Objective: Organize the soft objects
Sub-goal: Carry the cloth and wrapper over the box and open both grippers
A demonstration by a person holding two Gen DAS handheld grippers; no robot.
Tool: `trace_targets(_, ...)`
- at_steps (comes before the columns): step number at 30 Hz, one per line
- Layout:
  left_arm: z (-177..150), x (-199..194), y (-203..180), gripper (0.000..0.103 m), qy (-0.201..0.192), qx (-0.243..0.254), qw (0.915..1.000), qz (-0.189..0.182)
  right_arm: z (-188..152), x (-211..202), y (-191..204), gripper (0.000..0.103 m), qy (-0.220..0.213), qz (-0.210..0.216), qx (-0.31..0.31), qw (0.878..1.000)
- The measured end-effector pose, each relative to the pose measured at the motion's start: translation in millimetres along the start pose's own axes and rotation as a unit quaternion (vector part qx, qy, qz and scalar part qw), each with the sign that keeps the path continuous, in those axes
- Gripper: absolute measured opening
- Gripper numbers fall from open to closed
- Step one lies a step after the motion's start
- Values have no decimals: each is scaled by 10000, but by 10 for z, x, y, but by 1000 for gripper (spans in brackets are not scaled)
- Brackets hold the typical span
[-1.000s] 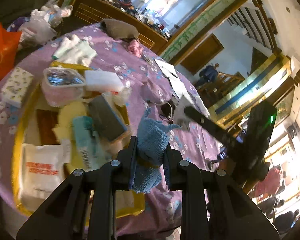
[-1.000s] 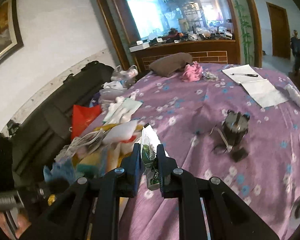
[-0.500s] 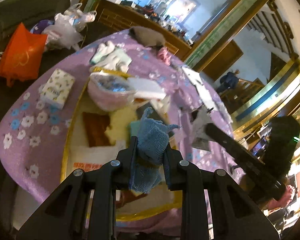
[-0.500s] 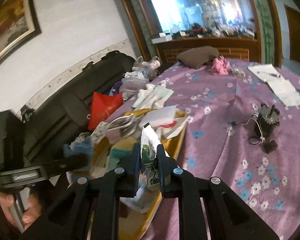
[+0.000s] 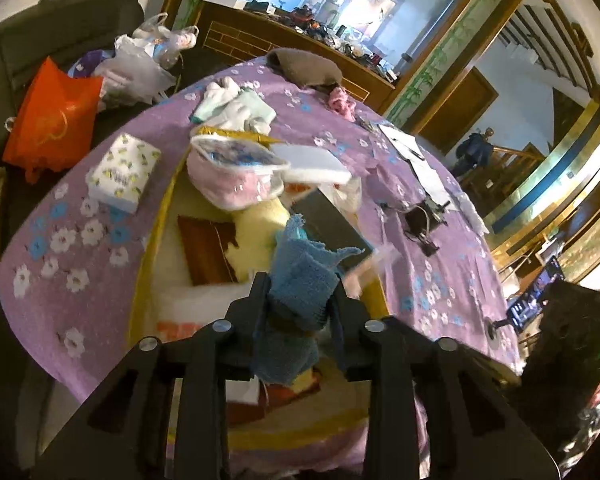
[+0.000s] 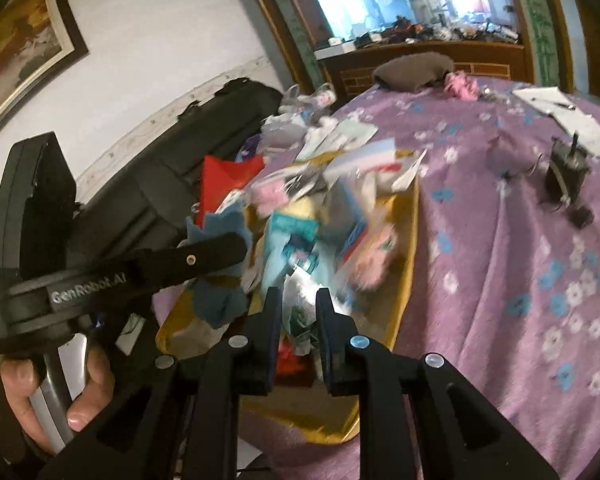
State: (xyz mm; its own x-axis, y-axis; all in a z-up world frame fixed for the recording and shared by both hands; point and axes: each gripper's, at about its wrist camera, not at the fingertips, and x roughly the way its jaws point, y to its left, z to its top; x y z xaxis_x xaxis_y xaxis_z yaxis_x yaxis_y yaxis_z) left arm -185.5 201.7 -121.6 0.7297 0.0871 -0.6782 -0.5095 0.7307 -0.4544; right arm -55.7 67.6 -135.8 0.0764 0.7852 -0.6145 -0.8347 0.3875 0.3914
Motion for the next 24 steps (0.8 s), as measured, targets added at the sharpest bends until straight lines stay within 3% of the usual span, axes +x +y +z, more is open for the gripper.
trace_targets(2,-67,-29,5,55,-6,-134,9998,-125,-70,-8,-33,46,30,147,126,9998)
trace_targets(3,-86,-45,-5,58,-35,-175,9997,-193,-104,-36,-54,62,10,233,198,9995)
trace_targets(4,-100,-59,-15,58,-59,-188,9995,-245,-131,-85,-79,66,-76,292,252,9992)
trace_targets(9,-121,-133,-221,63,-318,209,9992,-124,-173,-248,-144,66,-356,342,353,9982)
trace_targets(11,-144,-161,-344,72,-586,533,9967,182,-186,-259,-183,66,-390,409,450,9974)
trace_targets(13,-173,-121,-404,72,-674,674,9943,470,-192,-234,-201,66,-389,418,482,9972)
trace_targets(17,-223,-15,-379,72,-714,539,9927,803,-228,-169,-199,66,-277,375,490,9977)
trace_targets(22,-293,-111,-389,72,-1395,511,9828,1097,-276,-213,-216,66,-382,217,460,9980)
trace_targets(24,-281,-112,-410,72,-1162,619,9851,1105,-290,-211,-236,66,-338,235,541,9977)
